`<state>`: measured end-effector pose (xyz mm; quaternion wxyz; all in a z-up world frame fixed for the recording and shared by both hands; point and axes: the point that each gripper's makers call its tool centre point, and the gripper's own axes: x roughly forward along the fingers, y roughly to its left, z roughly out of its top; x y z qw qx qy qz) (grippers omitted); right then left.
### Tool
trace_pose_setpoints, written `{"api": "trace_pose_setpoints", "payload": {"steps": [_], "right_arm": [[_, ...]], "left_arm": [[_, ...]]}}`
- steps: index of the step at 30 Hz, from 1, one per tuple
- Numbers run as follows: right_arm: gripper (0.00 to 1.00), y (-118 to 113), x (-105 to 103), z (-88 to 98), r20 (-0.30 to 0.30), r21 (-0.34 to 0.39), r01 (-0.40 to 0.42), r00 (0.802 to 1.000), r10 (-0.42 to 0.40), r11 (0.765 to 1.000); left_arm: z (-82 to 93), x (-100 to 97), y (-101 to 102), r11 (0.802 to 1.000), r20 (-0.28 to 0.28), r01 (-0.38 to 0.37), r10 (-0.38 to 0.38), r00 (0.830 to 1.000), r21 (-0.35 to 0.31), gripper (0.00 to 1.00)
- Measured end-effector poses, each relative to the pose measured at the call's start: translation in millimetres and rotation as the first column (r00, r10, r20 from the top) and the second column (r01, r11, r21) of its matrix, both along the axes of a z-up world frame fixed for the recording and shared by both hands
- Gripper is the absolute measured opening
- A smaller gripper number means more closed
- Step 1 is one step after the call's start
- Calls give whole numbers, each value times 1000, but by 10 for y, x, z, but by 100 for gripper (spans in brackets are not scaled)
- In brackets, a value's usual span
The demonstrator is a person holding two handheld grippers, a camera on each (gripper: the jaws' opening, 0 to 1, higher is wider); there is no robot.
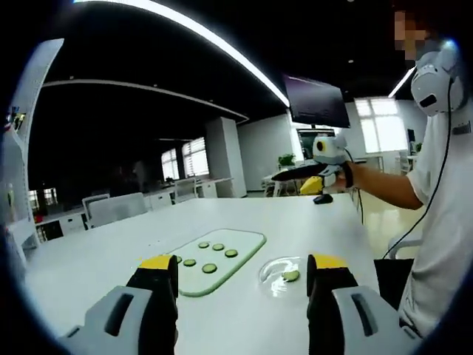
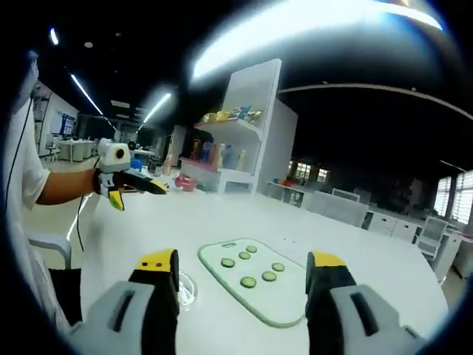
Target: Open the petri dish lid, add cucumber slices into the petri dish, and close the lid
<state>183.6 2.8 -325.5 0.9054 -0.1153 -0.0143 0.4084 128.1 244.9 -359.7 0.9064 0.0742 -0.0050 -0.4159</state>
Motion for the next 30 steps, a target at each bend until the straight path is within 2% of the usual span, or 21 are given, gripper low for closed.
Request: {"api": "trace_pose_setpoints", "payload": {"steps": [6, 12, 17, 21, 30], "right_arm": [[68, -274, -27, 60, 15, 23, 63, 998, -63, 998], [68, -481, -76, 90, 12, 67, 91, 996, -92, 994], [68, -694, -134, 222, 28, 116, 131, 990, -135, 985], [68, -867, -209, 334, 49, 145, 173, 982, -182, 974], [67, -1204, -400, 462, 74, 194, 250, 960, -268, 949]], "left_arm": [[70, -67, 206, 998, 30, -61, 60, 998, 3, 71], [121, -129, 376, 993, 48, -115, 115, 992, -10, 71], [163, -170, 520, 984, 64, -178, 179, 982, -22, 70], [173, -213, 586, 979, 71, -205, 206, 976, -26, 70], [193, -312, 765, 958, 88, -277, 282, 955, -68, 70]]}}
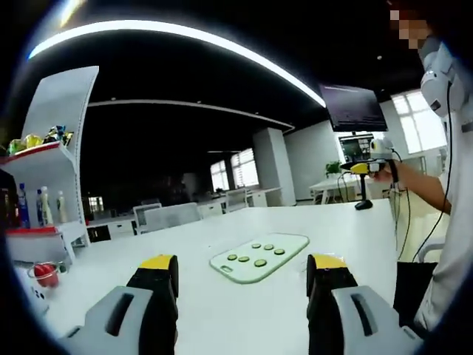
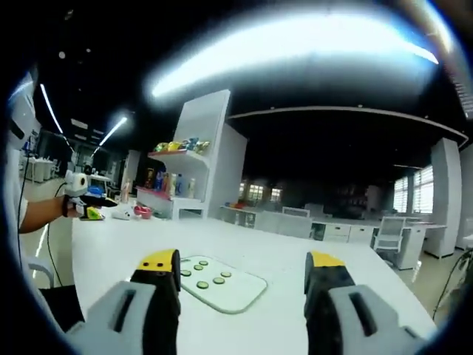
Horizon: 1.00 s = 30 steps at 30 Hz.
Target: Open the petri dish lid, add cucumber slices into the petri dish, and close the lid
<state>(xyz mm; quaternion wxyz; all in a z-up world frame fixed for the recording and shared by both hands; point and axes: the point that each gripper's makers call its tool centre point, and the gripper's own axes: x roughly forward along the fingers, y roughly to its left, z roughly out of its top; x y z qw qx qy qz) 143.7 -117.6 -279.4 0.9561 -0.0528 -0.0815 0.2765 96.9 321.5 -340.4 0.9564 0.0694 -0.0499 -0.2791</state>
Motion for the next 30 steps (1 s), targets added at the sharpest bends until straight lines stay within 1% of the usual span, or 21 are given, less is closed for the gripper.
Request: {"api": "trace_pose_setpoints", "payload": {"steps": [2, 5, 8, 11, 16, 19, 23, 26, 30], "right_arm": [[67, -42, -34, 3, 1, -1, 10, 1000, -10, 1000], [67, -126, -63, 2, 4, 2, 29, 1000, -29, 1000], [67, -242, -78, -12, 5, 10, 48, 999, -48, 999], [67, -339, -113, -30, 6, 22, 66, 998, -66, 998], [67, -449, -179, -83, 3, 38, 91, 996, -91, 995], [67, -474, -214, -129, -3, 45, 94, 996, -94, 995], [67, -494, -247, -191, -12, 54, 100, 995, -100, 994], [67, -505, -268, -202, -15, 68, 101, 995, -100, 993], [67, -531, -278, -200, -16, 72, 107, 994, -106, 992]], "left_arm": [[0, -7, 56, 1000, 6, -25, 25, 1000, -3, 70], [8, -14, 136, 997, 17, -66, 66, 998, -28, 70], [0, -33, 189, 995, 21, -92, 93, 995, -33, 70], [11, -81, 255, 992, 27, -118, 119, 993, -52, 70], [-9, -148, 322, 987, 27, -149, 151, 988, -56, 70], [-14, -176, 339, 986, 27, -156, 158, 987, -62, 70], [-59, -202, 408, 977, 25, -202, 204, 979, -73, 71], [-61, -242, 452, 971, 26, -219, 222, 975, -94, 71], [-62, -258, 485, 967, 24, -234, 237, 971, -96, 71]]}}
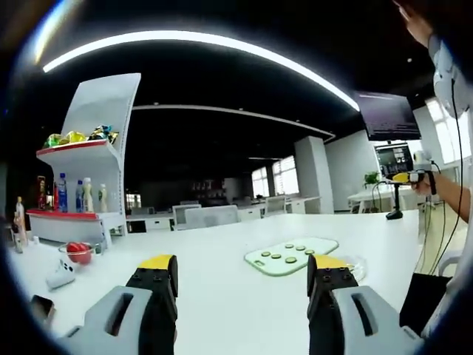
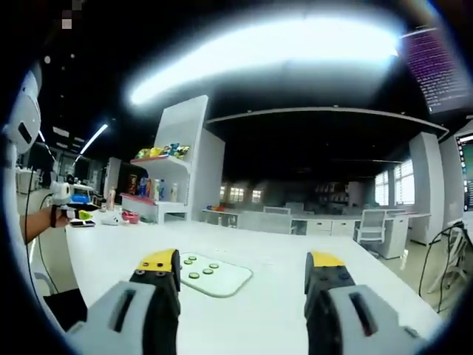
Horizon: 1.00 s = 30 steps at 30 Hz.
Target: Open the petri dish lid, add cucumber slices into the petri dish, and close the lid
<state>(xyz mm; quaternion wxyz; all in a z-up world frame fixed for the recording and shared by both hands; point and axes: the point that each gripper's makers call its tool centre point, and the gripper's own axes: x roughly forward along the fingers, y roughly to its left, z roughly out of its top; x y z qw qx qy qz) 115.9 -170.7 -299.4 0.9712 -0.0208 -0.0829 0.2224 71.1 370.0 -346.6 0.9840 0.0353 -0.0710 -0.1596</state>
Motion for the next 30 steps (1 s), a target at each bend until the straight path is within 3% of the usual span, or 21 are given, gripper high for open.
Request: {"api": "trace_pose_setpoints", "payload": {"steps": [8, 30], "right_arm": [[67, 59, -48, 28, 5, 4, -14, 1000, 14, 1000], [67, 44, -119, -9, -6, 5, -11, 1000, 11, 1000]], "left_arm": [[5, -20, -56, 1000, -4, 0, 0, 1000, 31, 71], [78, -20, -117, 999, 0, 15, -15, 1000, 42, 72]]}}
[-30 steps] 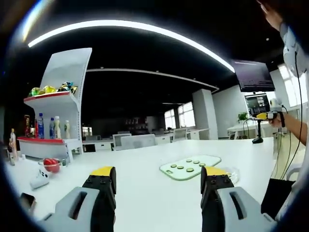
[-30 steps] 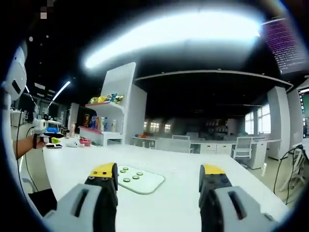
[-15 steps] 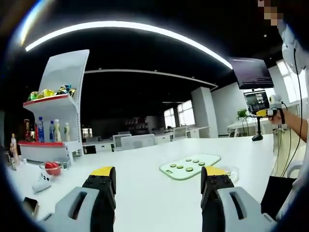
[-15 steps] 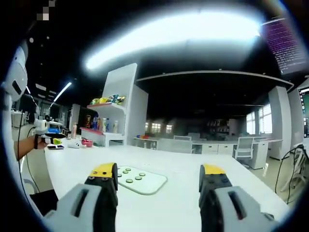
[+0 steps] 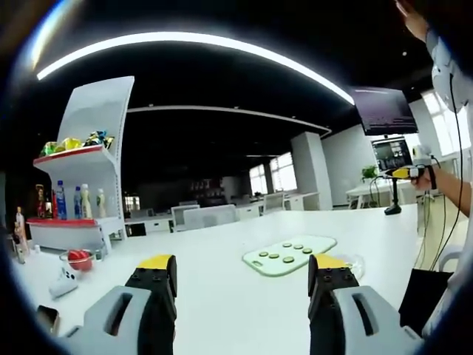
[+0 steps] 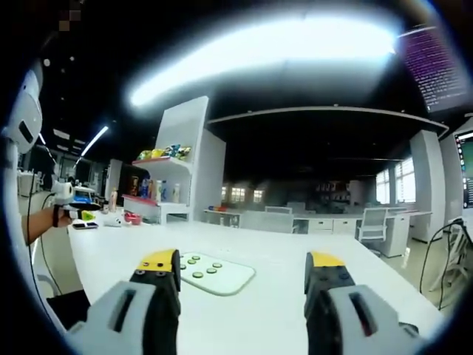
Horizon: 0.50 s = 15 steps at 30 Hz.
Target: Open the petri dish lid, add cucumber slices into the petri dish, and close the lid
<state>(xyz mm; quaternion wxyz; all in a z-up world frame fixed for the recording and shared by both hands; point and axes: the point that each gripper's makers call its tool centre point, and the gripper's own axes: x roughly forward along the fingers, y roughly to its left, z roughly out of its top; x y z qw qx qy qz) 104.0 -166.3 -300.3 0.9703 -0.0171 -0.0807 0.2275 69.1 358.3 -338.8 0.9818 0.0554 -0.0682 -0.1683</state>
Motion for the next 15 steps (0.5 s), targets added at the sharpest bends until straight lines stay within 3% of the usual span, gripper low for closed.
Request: {"api": "trace_pose_setpoints", "payload": {"steps": [15], "right_arm": [[67, -23, -55, 3, 8, 14, 4, 1000, -4, 1000]], "left_arm": [[-14, -88, -10, 1000, 1, 0, 0, 1000, 5, 72]]}}
